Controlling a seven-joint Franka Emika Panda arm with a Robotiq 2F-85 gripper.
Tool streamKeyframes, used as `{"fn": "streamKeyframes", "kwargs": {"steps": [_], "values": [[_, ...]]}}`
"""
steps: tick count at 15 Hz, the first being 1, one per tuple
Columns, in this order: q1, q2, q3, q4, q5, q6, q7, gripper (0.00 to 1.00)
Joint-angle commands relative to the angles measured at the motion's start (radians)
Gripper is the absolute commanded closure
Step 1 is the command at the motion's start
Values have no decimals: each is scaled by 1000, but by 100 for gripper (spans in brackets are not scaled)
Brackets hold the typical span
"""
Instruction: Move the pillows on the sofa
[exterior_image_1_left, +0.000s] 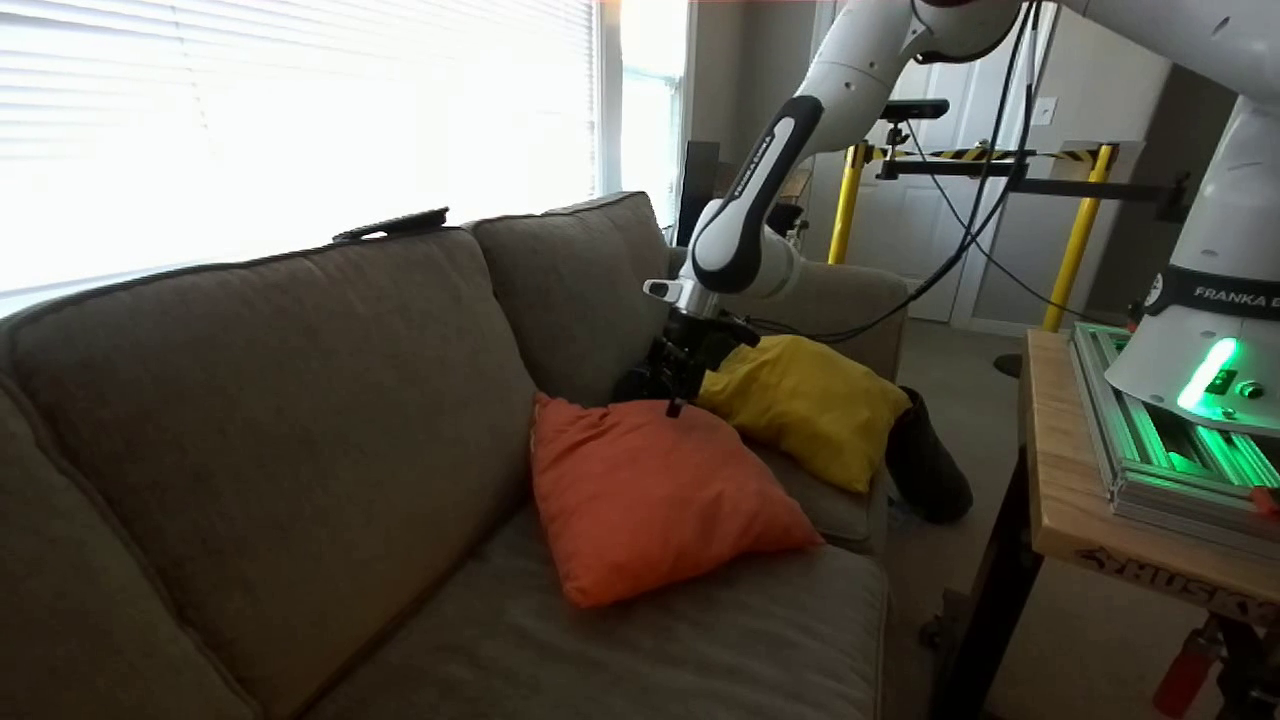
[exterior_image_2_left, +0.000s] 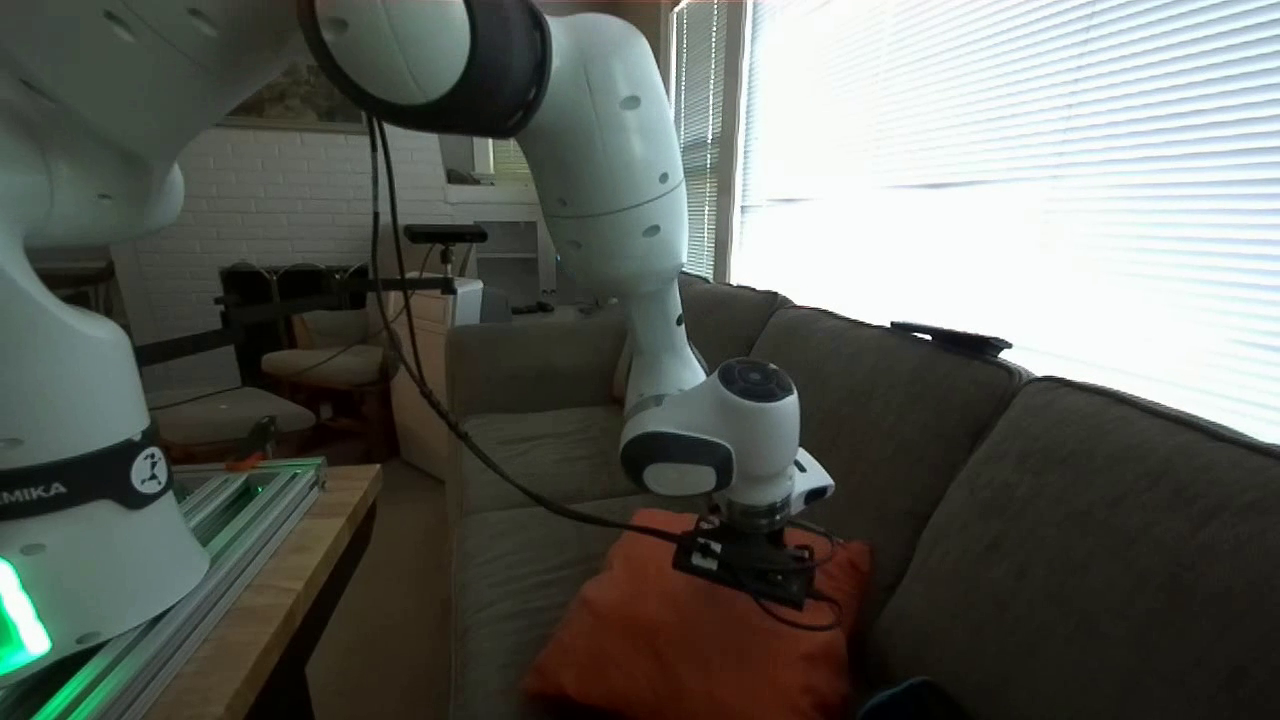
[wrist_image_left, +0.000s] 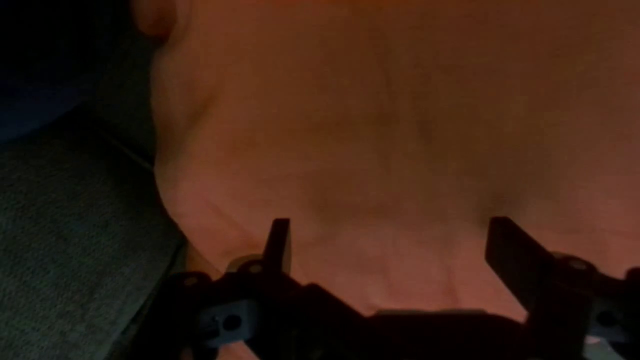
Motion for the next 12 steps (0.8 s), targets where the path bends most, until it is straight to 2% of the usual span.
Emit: {"fn": "streamKeyframes", "kwargs": {"steps": [1, 2, 3, 4, 6, 9, 12], "values": [[145, 36, -162, 68, -85, -42, 201, 0], [192, 39, -216, 83, -108, -77, 256, 0], [220, 50, -252, 100, -135, -108, 300, 25], [253, 50, -289, 111, -165, -145, 345, 26], [280, 61, -315, 142, -221, -202, 411, 41], [275, 63, -302, 173, -276, -266, 458, 61], [244, 42, -270, 176, -300, -350, 453, 83]]}}
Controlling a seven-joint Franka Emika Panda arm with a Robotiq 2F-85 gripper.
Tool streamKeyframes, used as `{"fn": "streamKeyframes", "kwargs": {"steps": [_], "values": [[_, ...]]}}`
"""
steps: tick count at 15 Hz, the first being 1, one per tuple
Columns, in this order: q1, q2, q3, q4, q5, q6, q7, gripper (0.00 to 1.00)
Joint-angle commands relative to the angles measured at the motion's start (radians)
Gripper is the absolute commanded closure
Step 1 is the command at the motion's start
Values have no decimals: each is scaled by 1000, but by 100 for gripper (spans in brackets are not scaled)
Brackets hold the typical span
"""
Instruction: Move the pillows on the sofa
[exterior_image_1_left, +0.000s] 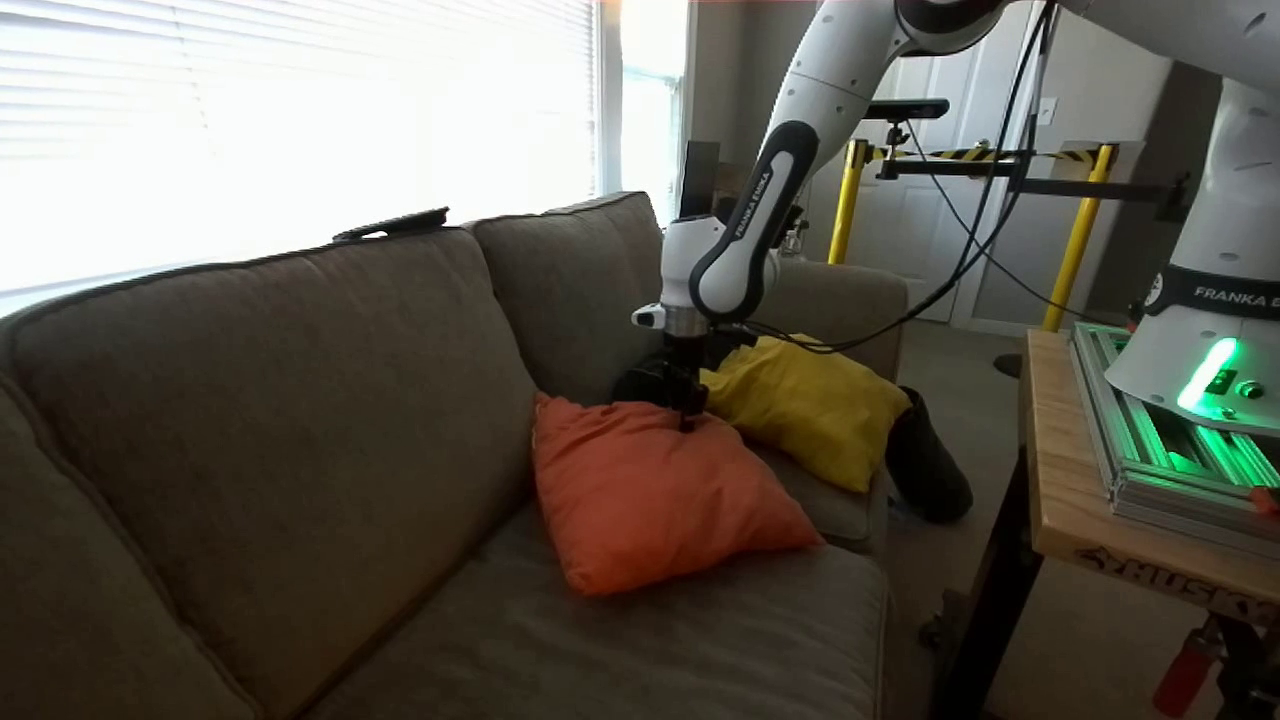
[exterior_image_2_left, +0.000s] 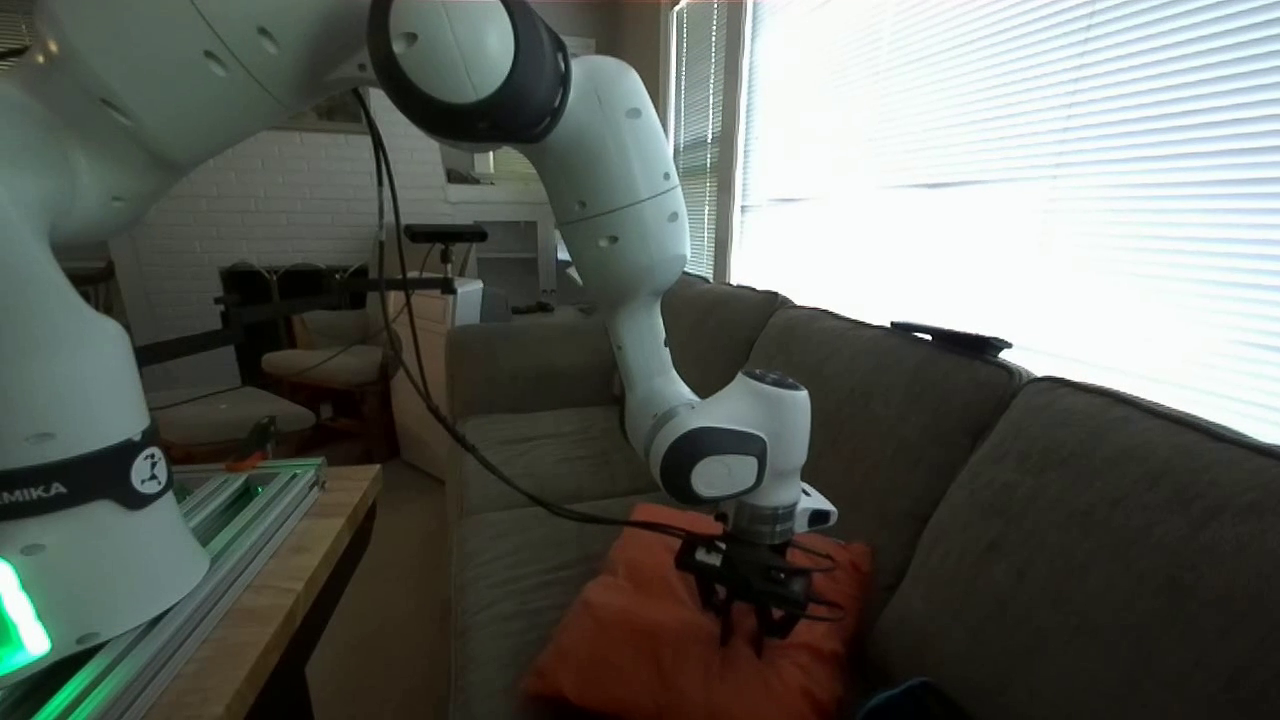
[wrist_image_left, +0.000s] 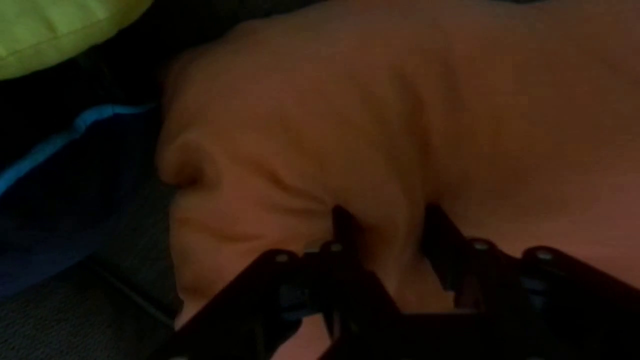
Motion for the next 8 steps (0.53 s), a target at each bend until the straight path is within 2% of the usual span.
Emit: {"fn": "streamKeyframes", "kwargs": {"steps": [1, 3, 8], "values": [[-47, 3, 40, 34, -60, -122, 13, 89], [-78, -46, 65, 0, -65, -201, -26, 100], [-110, -187, 58, -91, -89, -343, -87, 99]]}}
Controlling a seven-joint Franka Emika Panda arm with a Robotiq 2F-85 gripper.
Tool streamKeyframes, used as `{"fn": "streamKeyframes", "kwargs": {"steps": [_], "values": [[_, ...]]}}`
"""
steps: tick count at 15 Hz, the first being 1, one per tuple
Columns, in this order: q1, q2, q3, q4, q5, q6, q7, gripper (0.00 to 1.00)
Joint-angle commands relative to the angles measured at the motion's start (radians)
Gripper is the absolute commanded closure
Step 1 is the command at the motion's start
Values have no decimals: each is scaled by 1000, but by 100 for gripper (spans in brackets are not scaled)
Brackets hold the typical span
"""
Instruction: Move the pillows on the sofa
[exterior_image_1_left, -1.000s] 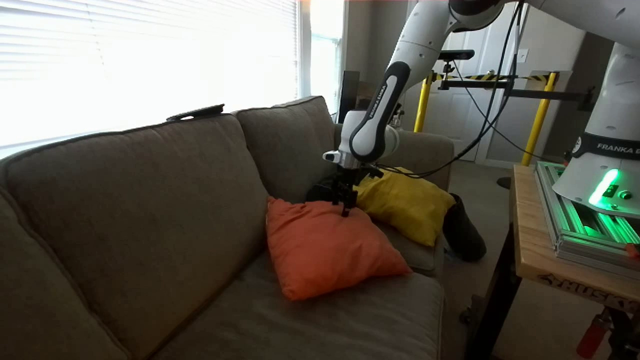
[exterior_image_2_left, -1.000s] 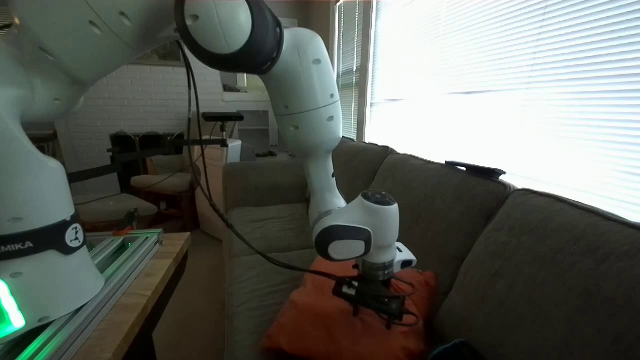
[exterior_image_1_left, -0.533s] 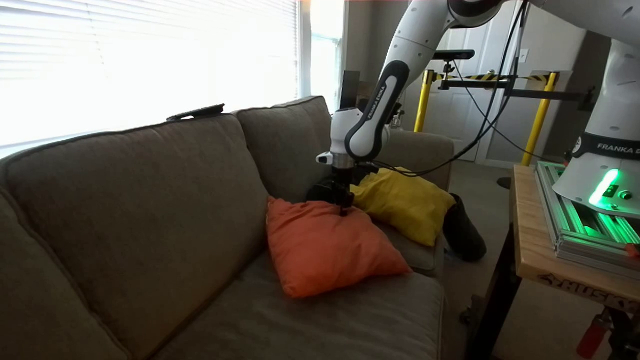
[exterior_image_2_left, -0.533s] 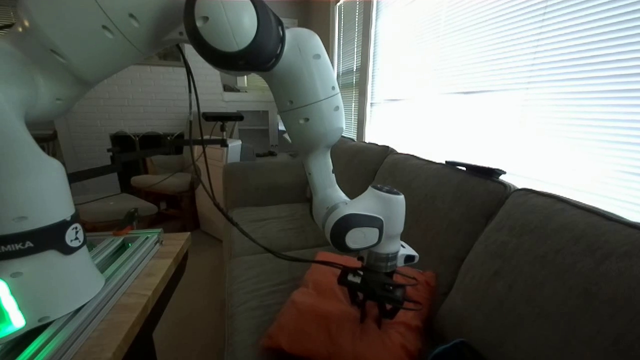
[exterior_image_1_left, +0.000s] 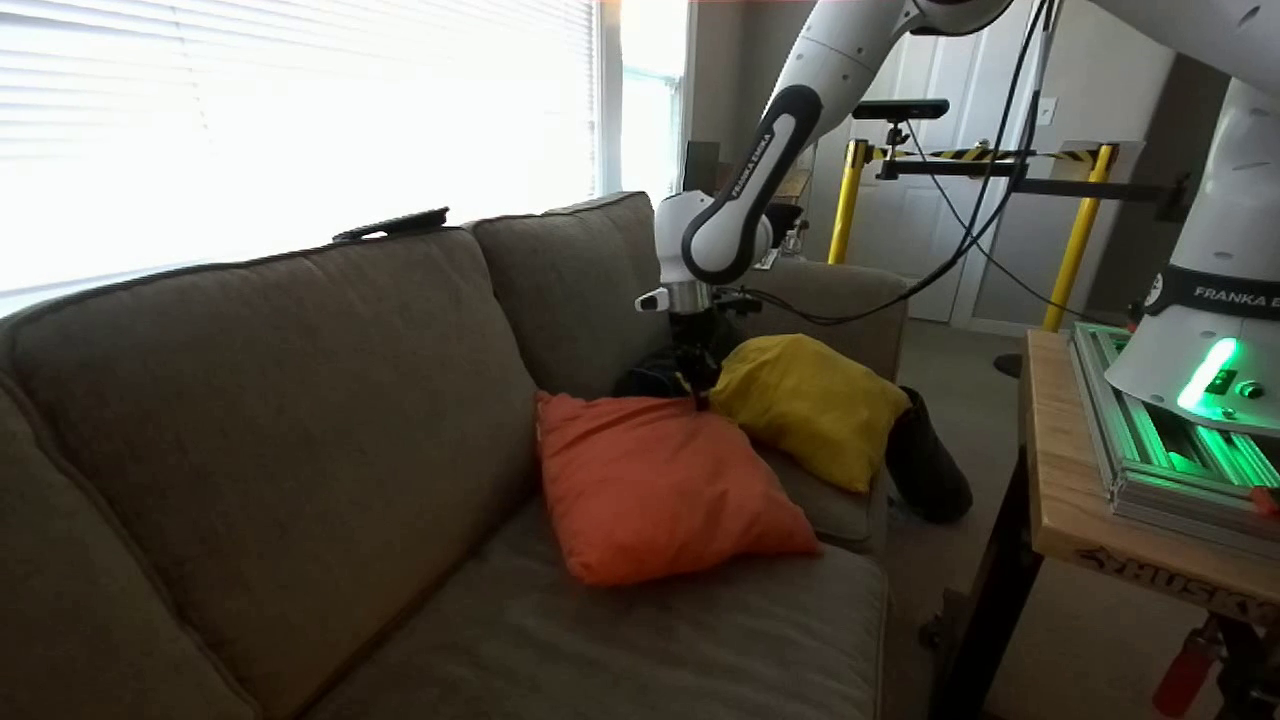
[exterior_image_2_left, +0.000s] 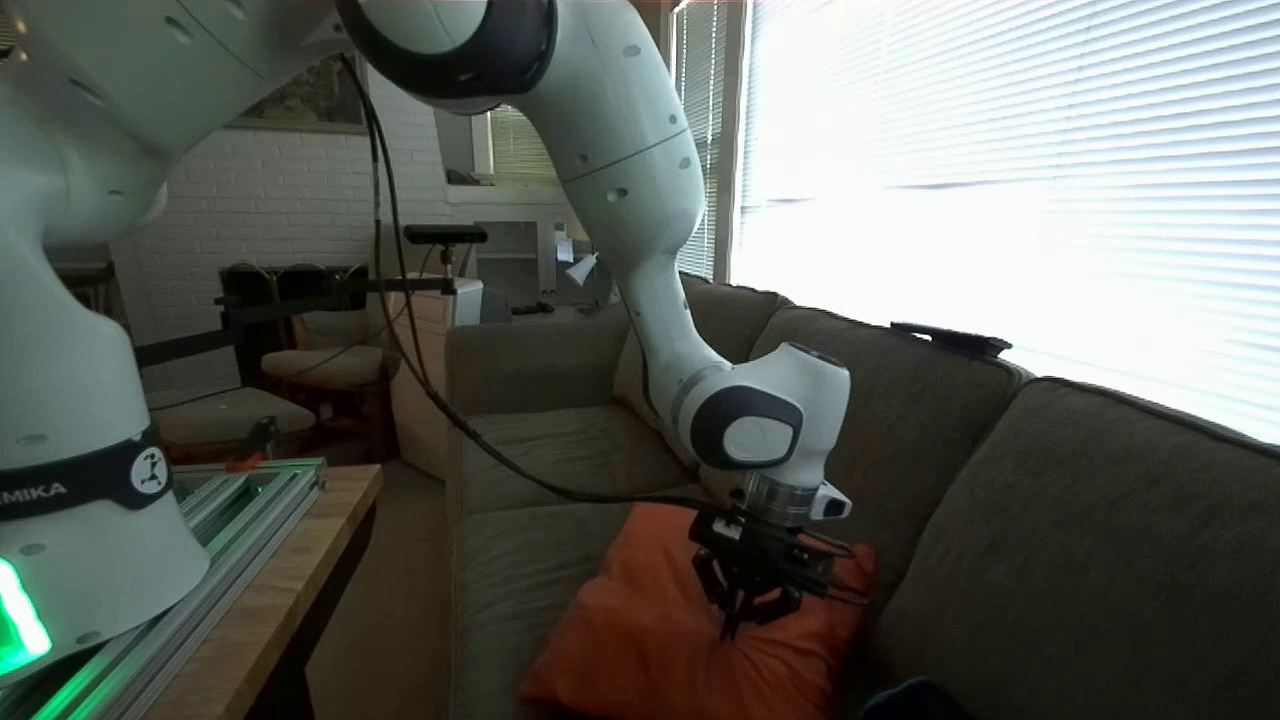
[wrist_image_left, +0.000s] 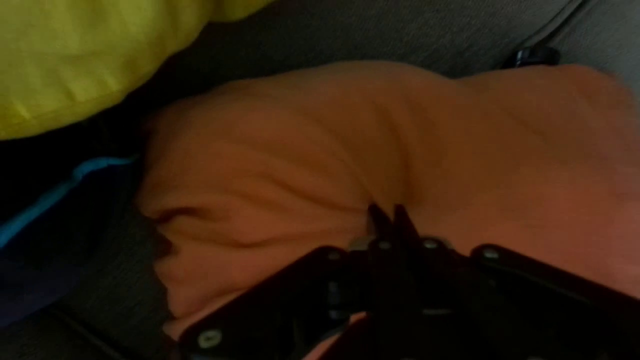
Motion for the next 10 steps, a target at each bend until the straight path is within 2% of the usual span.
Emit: {"fn": "streamKeyframes", "kwargs": {"steps": [1, 5, 10], "values": [[-31, -134, 0, -118, -51, -85, -37, 99], [-37, -238, -13, -209, -64, -108, -58, 99], [-62, -323, 2, -260, -23, -216, -57, 99]]}}
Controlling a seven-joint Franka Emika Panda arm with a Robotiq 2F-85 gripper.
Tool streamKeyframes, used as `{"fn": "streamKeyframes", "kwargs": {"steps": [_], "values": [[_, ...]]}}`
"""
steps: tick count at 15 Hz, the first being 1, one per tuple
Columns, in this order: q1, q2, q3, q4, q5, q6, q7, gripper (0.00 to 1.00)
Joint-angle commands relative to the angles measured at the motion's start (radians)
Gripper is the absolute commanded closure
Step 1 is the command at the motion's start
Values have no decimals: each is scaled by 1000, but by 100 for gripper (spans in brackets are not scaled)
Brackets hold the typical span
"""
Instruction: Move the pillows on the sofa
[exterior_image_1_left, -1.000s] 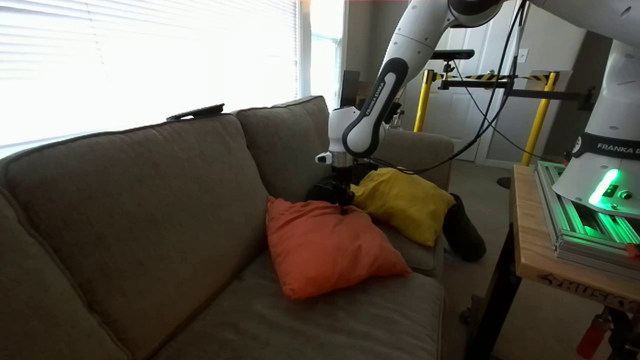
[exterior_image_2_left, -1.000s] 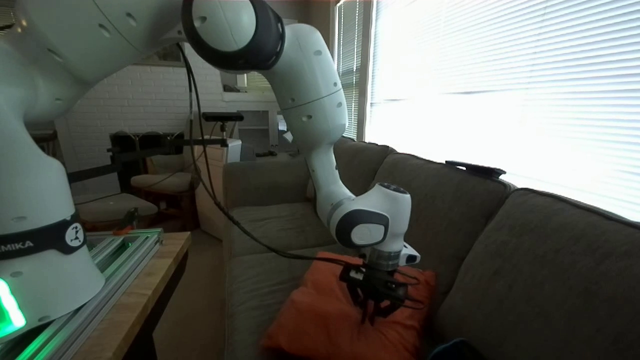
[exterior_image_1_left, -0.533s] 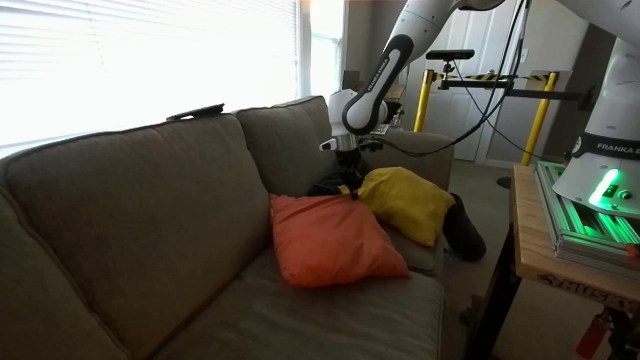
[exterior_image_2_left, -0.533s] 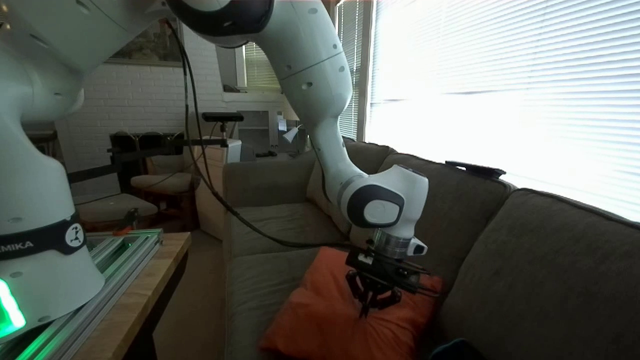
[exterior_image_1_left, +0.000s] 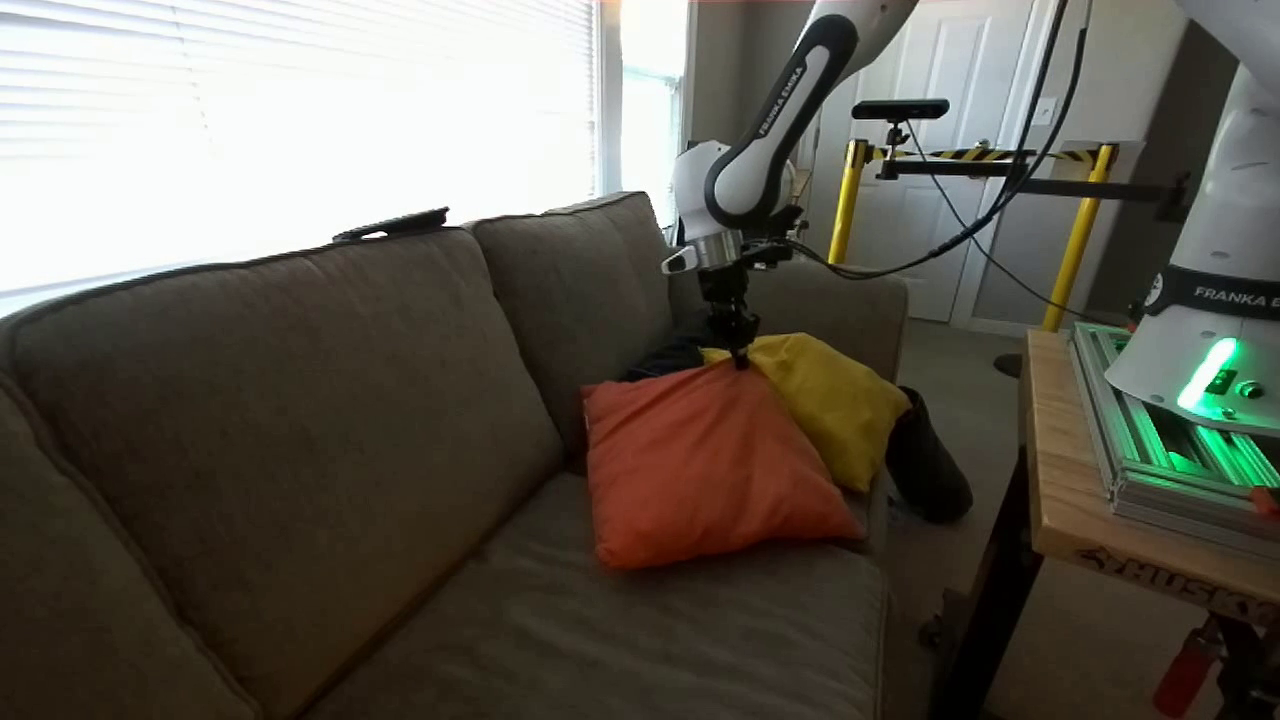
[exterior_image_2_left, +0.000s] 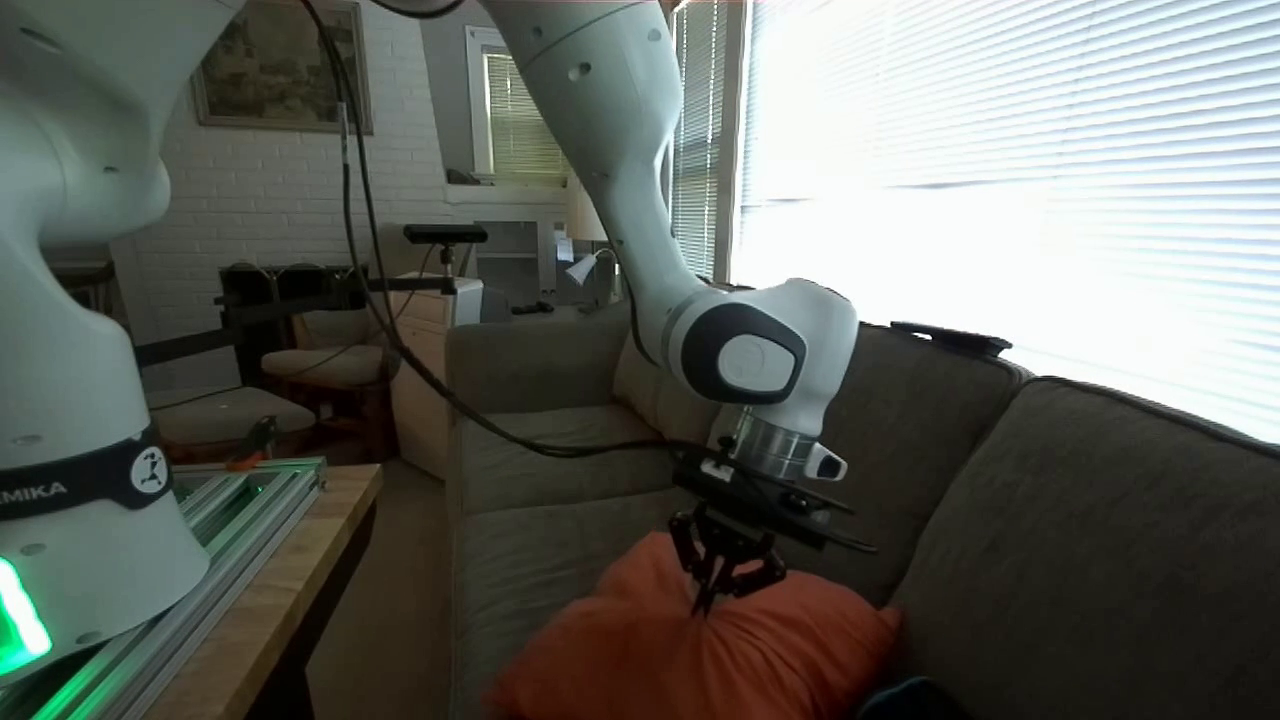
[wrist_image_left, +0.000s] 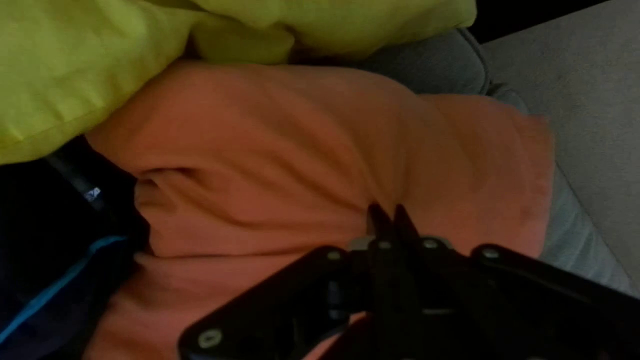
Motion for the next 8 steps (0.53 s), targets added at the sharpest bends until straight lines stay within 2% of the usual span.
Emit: {"fn": "streamKeyframes", "kwargs": {"steps": [1, 8], "values": [[-31, -105, 19, -82, 11, -56, -19, 99], [-106, -157, 112, -128, 130, -37, -99, 99]]}}
